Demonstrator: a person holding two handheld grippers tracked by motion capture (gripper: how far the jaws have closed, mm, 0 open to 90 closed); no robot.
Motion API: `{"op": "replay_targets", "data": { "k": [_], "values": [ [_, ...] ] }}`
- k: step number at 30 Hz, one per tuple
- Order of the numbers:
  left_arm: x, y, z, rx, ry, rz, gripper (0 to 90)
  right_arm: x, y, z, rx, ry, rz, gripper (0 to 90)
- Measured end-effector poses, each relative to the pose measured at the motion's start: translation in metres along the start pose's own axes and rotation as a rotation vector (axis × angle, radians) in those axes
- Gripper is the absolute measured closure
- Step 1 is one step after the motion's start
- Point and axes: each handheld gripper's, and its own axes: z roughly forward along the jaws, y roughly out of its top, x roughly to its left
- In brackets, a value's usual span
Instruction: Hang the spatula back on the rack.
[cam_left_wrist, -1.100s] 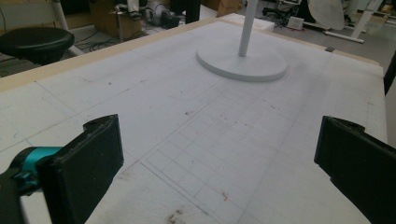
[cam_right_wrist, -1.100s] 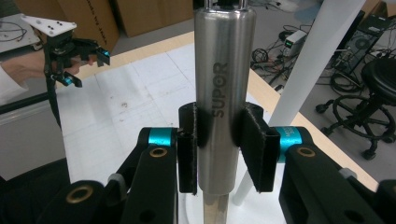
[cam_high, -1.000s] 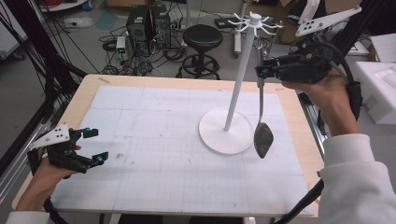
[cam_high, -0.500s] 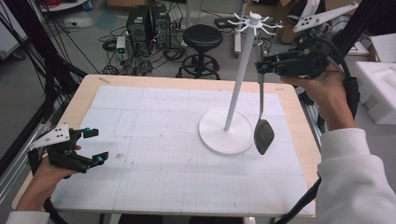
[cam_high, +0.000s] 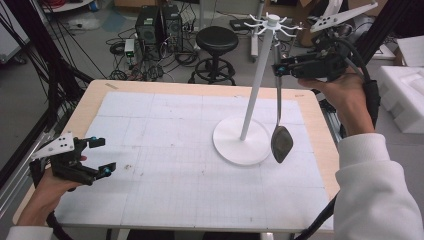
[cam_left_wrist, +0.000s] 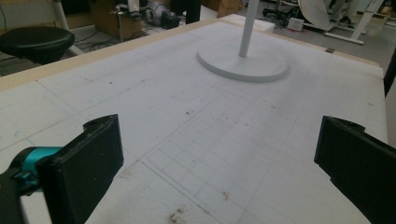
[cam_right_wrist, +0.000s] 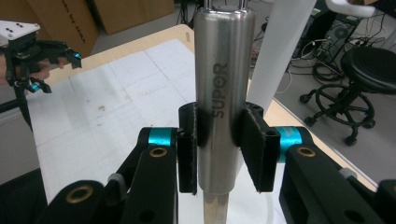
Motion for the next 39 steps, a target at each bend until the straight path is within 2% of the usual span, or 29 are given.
{"op": "replay_targets", "data": {
  "k": [7,14,25,29,30,35,36,39],
  "values": [
    [0.0,0.0,0.0,0.003,0.0,0.001,1.7,-0.003,-0.006,0.004,0.014,-0.032,0.018,68.6],
    [-0.002,0.0,0.002,0.006,-0.001,0.005,1.7,-0.003,-0.022,0.001,-0.04,-0.047,0.023,67.1],
    [-0.003,0.001,0.002,0.007,0.007,0.005,1.7,0.006,-0.061,-0.004,-0.113,0.002,0.049,61.7],
    [-0.003,0.001,0.002,0.013,0.007,0.011,1.7,0.013,-0.076,0.0,-0.133,0.031,0.049,56.0],
    [-0.004,0.002,0.003,0.013,0.005,0.013,1.7,0.015,-0.08,0.001,-0.144,0.051,0.04,53.8],
    [-0.003,0.002,0.001,0.011,0.005,0.015,1.7,0.027,-0.092,0.006,-0.163,0.099,-0.009,36.1],
    [-0.003,0.002,0.001,0.01,0.006,0.013,1.7,0.03,-0.095,0.009,-0.164,0.114,-0.017,30.2],
    [-0.003,0.002,0.002,0.007,0.004,0.014,1.7,0.038,-0.105,0.015,-0.163,0.115,-0.035,19.7]
  ]
}}
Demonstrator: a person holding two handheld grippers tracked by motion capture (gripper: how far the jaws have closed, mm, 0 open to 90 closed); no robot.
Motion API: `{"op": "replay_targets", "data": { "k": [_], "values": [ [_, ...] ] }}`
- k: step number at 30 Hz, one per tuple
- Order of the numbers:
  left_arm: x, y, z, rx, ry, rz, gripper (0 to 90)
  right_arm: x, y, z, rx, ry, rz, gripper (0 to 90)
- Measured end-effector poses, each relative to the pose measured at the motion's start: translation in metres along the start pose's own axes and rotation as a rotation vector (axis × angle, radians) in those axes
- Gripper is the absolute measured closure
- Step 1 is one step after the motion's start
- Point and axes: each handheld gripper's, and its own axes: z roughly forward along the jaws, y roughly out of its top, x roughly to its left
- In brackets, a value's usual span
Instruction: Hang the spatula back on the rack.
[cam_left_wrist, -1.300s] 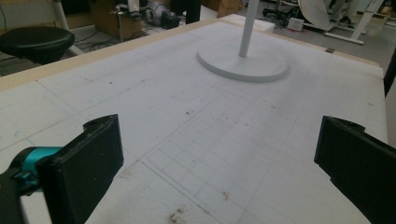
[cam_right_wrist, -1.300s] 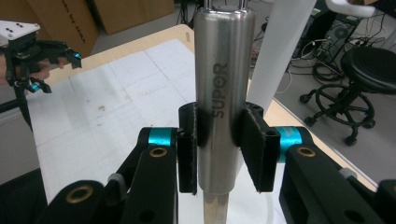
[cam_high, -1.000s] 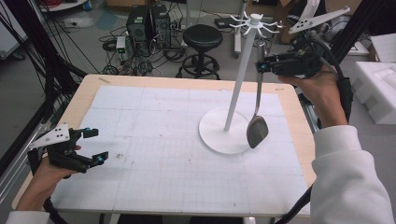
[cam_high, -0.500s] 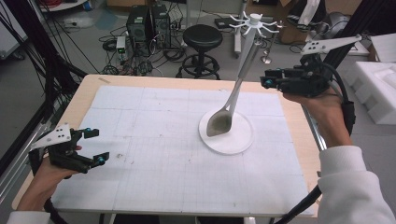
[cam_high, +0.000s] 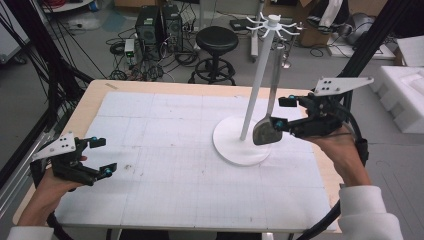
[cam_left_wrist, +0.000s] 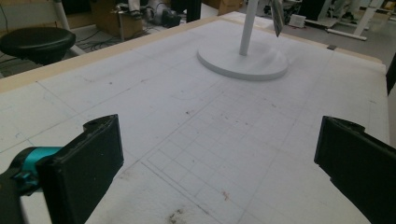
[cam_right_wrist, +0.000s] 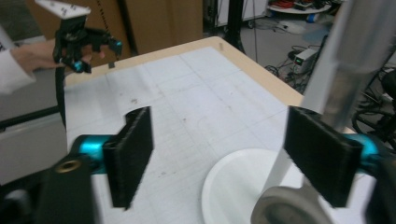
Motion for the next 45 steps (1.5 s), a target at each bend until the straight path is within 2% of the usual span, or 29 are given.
{"op": "replay_targets", "data": {
  "k": [2,6,9,11,13,16,20,21,27,29,33,34,35,40,45],
  "values": [
    [0.0,0.0,0.0,0.001,0.0,0.002,1.7,0.007,-0.009,0.004,-0.017,-0.012,0.005,14.3],
    [-0.002,0.001,0.0,-0.001,-0.003,0.005,1.7,0.014,-0.027,0.008,-0.034,-0.03,0.008,9.3],
    [-0.004,0.001,-0.002,-0.003,0.008,0.002,1.7,0.02,-0.043,0.011,-0.047,-0.078,0.017,0.6],
    [-0.004,0.001,-0.003,-0.012,0.007,-0.003,1.7,0.023,-0.055,0.013,-0.08,-0.082,0.022,0.6],
    [-0.005,0.001,-0.004,-0.012,0.011,0.0,1.7,0.026,-0.064,0.014,-0.098,-0.1,0.024,0.6],
    [-0.006,0.0,-0.004,-0.013,0.011,0.001,1.7,0.029,-0.08,0.018,-0.122,-0.1,0.03,0.6],
    [-0.007,-0.003,-0.004,-0.017,0.016,-0.003,1.7,0.03,-0.101,0.028,-0.139,-0.105,0.031,0.6],
    [-0.007,-0.003,-0.005,-0.017,0.015,-0.004,1.7,0.03,-0.105,0.03,-0.138,-0.094,0.033,0.6],
    [-0.008,-0.008,-0.01,-0.025,0.019,-0.003,1.7,0.034,-0.123,0.038,-0.122,-0.104,0.011,0.6],
    [-0.008,-0.009,-0.011,-0.027,0.025,-0.005,1.7,0.036,-0.132,0.038,-0.121,-0.121,0.011,0.6],
    [-0.007,-0.012,-0.012,-0.027,0.03,-0.006,1.7,0.037,-0.153,0.038,-0.172,-0.134,0.046,0.6],
    [-0.007,-0.012,-0.012,-0.024,0.031,-0.004,1.7,0.037,-0.157,0.039,-0.164,-0.125,0.056,0.7],
    [-0.008,-0.012,-0.012,-0.025,0.032,-0.005,1.7,0.036,-0.159,0.039,-0.15,-0.125,0.058,0.6],
    [-0.007,-0.013,-0.011,-0.02,0.031,-0.003,1.7,0.035,-0.164,0.034,-0.179,-0.138,0.08,0.6],
    [-0.008,-0.012,-0.013,-0.028,0.028,-0.001,1.7,0.036,-0.164,0.031,-0.182,-0.141,0.08,0.6]
  ]
}}
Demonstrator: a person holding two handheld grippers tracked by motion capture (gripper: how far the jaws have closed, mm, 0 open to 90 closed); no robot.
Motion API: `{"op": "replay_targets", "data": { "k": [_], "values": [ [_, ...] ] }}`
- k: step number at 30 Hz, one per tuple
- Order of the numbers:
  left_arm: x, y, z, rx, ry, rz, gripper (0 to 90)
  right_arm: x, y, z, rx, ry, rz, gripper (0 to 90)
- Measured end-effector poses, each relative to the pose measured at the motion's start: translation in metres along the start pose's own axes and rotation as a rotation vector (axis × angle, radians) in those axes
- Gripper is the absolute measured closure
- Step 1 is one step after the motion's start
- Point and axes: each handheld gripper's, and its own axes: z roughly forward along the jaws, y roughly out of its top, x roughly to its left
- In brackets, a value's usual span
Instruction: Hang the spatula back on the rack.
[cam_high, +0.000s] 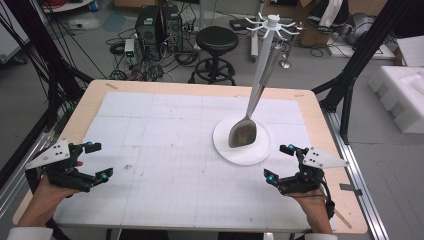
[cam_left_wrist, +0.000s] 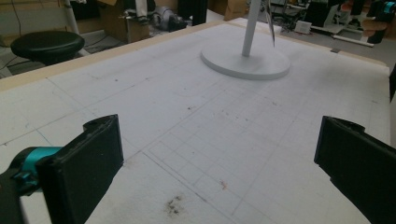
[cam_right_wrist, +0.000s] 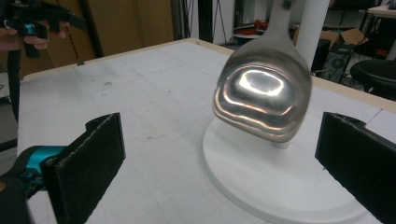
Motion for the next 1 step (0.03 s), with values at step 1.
{"op": "replay_targets", "data": {
  "k": [1],
  "values": [
    [-0.0002,0.0001,-0.0002,0.001,0.001,0.002,1.7,0.0002,0.0,-0.0006,0.001,0.0,-0.004,0.6]
  ]
}}
